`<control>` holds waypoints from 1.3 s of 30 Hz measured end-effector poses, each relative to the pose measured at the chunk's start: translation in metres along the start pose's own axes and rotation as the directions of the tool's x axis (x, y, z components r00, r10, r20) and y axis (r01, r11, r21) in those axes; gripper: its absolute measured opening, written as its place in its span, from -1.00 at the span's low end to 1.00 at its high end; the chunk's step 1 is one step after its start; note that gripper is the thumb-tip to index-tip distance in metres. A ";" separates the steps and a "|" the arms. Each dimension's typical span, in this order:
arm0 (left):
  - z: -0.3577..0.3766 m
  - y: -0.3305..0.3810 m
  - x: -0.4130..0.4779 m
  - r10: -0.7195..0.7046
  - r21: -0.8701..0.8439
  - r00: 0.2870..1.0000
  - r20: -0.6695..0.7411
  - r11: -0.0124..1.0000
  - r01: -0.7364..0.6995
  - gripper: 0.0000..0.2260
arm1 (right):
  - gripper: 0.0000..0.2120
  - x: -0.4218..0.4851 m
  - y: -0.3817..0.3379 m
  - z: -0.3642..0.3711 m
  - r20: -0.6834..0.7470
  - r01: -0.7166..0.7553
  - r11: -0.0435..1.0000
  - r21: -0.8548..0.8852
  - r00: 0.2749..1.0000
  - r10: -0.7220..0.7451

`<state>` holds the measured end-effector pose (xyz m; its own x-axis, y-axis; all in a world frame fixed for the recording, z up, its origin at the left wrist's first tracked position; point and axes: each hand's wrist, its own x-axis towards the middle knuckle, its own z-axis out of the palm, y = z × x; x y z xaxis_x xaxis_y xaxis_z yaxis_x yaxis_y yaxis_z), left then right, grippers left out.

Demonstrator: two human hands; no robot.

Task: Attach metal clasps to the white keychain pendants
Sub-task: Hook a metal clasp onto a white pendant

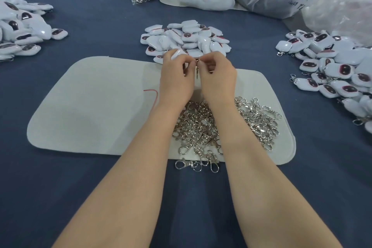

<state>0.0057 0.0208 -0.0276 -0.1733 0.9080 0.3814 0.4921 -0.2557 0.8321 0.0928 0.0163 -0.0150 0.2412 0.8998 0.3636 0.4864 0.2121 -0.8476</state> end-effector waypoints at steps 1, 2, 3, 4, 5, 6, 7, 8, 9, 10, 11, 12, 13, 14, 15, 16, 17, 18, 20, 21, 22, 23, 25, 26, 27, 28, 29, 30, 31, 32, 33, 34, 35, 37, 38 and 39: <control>0.000 0.000 0.000 0.003 -0.011 1.000 -0.002 1.000 -0.003 -0.91 | -0.91 0.001 0.000 -0.001 -0.017 -0.018 0.999 0.029 1.000 0.019; 0.000 -0.001 0.000 0.005 -0.019 1.000 -0.002 1.000 -0.005 -0.93 | -0.91 0.002 0.000 -0.001 -0.026 -0.032 0.998 0.053 0.999 0.034; -0.001 -0.001 0.000 0.007 -0.024 1.000 -0.003 1.000 -0.007 -0.95 | -0.91 0.002 0.000 -0.002 -0.027 -0.043 0.997 0.071 0.999 0.045; -0.001 -0.002 0.000 0.010 -0.027 1.000 -0.006 1.000 -0.010 -0.96 | -0.91 0.002 -0.001 -0.002 -0.020 -0.051 0.995 0.081 0.998 0.053; -0.001 -0.002 0.001 0.011 -0.029 1.000 -0.009 1.000 -0.011 -0.96 | -0.91 0.002 0.000 -0.002 -0.011 -0.055 0.995 0.082 0.998 0.057; -0.001 -0.002 0.001 0.011 -0.029 1.000 -0.012 1.000 -0.011 -0.97 | -0.91 0.002 0.000 -0.001 -0.005 -0.054 0.995 0.080 0.998 0.055; 0.000 -0.002 0.001 0.011 -0.026 1.000 -0.018 1.000 -0.011 -0.96 | -0.91 0.002 0.000 -0.001 -0.001 -0.049 0.996 0.077 0.999 0.049; 0.000 -0.002 0.002 0.010 -0.023 1.000 -0.024 1.000 -0.011 -0.96 | -0.92 0.002 0.001 -0.001 0.001 -0.040 0.997 0.072 0.999 0.040; 0.000 -0.002 0.002 0.011 -0.022 1.000 -0.030 1.000 -0.012 -0.96 | -0.93 0.001 0.001 0.000 0.002 -0.030 0.997 0.066 1.000 0.030; 0.000 -0.002 0.002 0.013 -0.020 0.999 -0.034 1.000 -0.014 -0.95 | -0.93 0.001 0.000 0.000 0.001 -0.020 0.998 0.065 1.000 0.020; 0.000 -0.002 0.002 0.014 -0.017 0.999 -0.038 1.000 -0.015 -0.95 | -0.93 0.001 0.000 0.000 0.002 -0.011 0.998 0.068 1.000 0.011; 0.000 -0.002 0.002 0.013 -0.014 0.999 -0.041 1.000 -0.013 -0.95 | -0.93 0.001 0.000 0.001 0.004 -0.003 0.998 0.070 1.000 0.003; 0.000 -0.002 0.002 0.012 -0.010 0.999 -0.045 1.000 -0.012 -0.95 | -0.94 0.000 0.000 0.001 0.009 0.005 0.998 0.068 1.000 -0.006; 0.000 -0.002 0.002 0.011 -0.003 0.999 -0.049 1.000 -0.011 -0.94 | -0.94 0.000 0.000 0.001 0.014 0.012 0.998 0.066 1.000 -0.013; 0.000 -0.003 0.002 0.013 0.005 0.999 -0.052 1.000 -0.012 -0.94 | -0.94 0.000 0.000 0.001 0.018 0.016 0.998 0.066 1.000 -0.018; 0.001 -0.003 0.002 0.015 0.011 0.999 -0.053 1.000 -0.014 -0.94 | -0.93 0.000 0.000 0.002 0.017 0.019 0.998 0.068 1.000 -0.021; 0.001 -0.003 0.002 0.016 0.015 0.999 -0.050 1.000 -0.016 -0.94 | -0.93 0.000 0.000 0.002 0.013 0.021 0.997 0.071 1.000 -0.022; 0.002 -0.003 0.002 0.017 0.017 0.999 -0.048 1.000 -0.016 -0.94 | -0.92 0.000 0.000 0.002 0.007 0.020 0.997 0.073 1.000 -0.021; 0.003 -0.003 0.002 0.012 0.012 0.998 -0.055 1.000 -0.012 -0.92 | -0.90 0.000 -0.001 0.002 0.011 0.023 0.998 0.064 1.000 -0.023; 0.003 -0.003 0.001 0.011 0.006 0.998 -0.064 1.000 -0.011 -0.92 | -0.91 0.000 -0.001 0.002 0.022 0.026 0.998 0.055 0.999 -0.028; 0.003 -0.003 0.001 0.012 -0.001 0.997 -0.074 1.000 -0.012 -0.92 | -0.92 0.000 -0.001 0.002 0.033 0.030 0.999 0.044 0.999 -0.031; 0.003 -0.003 0.001 0.014 -0.005 0.996 -0.083 1.000 -0.014 -0.92 | -0.94 -0.001 -0.001 0.002 0.041 0.031 0.999 0.034 0.999 -0.033; 0.003 -0.003 0.001 0.018 -0.003 0.996 -0.088 1.000 -0.019 -0.92 | -0.97 -0.001 -0.001 0.002 0.043 0.028 0.999 0.021 0.999 -0.029; 0.002 -0.003 0.002 0.020 0.000 0.996 -0.085 1.000 -0.020 -0.92 | -0.97 -0.001 -0.001 0.003 0.042 0.023 1.000 0.020 0.999 -0.024; 0.002 -0.003 0.002 0.023 0.004 0.997 -0.078 1.000 -0.023 -0.91 | -0.96 0.000 0.000 0.003 0.042 0.018 1.000 0.024 0.999 -0.019; 0.002 -0.003 0.002 0.027 0.010 0.997 -0.071 1.000 -0.026 -0.91 | -0.94 0.000 0.000 0.003 0.043 0.014 0.999 0.034 0.999 -0.016; 0.002 -0.002 0.002 0.033 0.018 0.997 -0.064 0.999 -0.032 -0.91 | -0.92 0.000 0.000 0.003 0.044 0.012 0.999 0.047 0.999 -0.014; 0.002 -0.001 0.001 0.041 0.025 0.997 -0.060 0.999 -0.039 -0.91 | -0.91 0.001 -0.001 0.003 0.042 0.012 0.998 0.060 0.999 -0.014; 0.002 -0.001 0.001 0.045 0.027 0.997 -0.059 0.999 -0.044 -0.91 | -0.91 0.001 0.000 0.002 0.039 0.012 0.998 0.068 0.999 -0.014; 0.001 0.000 0.000 0.046 0.027 0.997 -0.059 0.999 -0.045 -0.91 | -0.91 0.002 0.000 0.002 0.031 0.012 0.997 0.072 0.999 -0.014; 0.001 0.001 0.000 0.047 0.025 0.997 -0.059 0.999 -0.045 -0.91 | -0.91 0.002 0.000 0.002 0.022 0.013 0.997 0.074 1.000 -0.014; 0.001 0.001 0.000 0.047 0.022 0.997 -0.059 0.999 -0.045 -0.91 | -0.91 0.002 0.000 0.002 0.011 0.013 0.997 0.078 1.000 -0.014; 0.000 0.001 -0.001 0.044 0.022 0.997 -0.057 0.999 -0.043 -0.91 | -0.91 0.001 0.000 0.002 0.004 0.014 0.997 0.082 1.000 -0.014; 0.000 0.002 -0.001 0.034 0.027 0.998 -0.049 0.999 -0.033 -0.92 | -0.91 0.001 0.001 0.002 0.002 0.014 0.996 0.086 1.000 -0.014; 0.000 0.002 -0.001 0.031 0.028 0.998 -0.046 0.999 -0.030 -0.92 | -0.90 0.001 0.001 0.002 0.004 0.014 0.996 0.085 1.000 -0.014; 0.000 0.002 -0.001 0.030 0.027 0.999 -0.045 0.999 -0.029 -0.92 | -0.90 0.001 0.000 0.002 0.004 0.013 0.996 0.086 1.000 -0.013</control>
<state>0.0066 0.0191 -0.0260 -0.1962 0.8842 0.4240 0.5197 -0.2729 0.8096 0.0913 0.0180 -0.0159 0.2312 0.8987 0.3728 0.4152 0.2554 -0.8731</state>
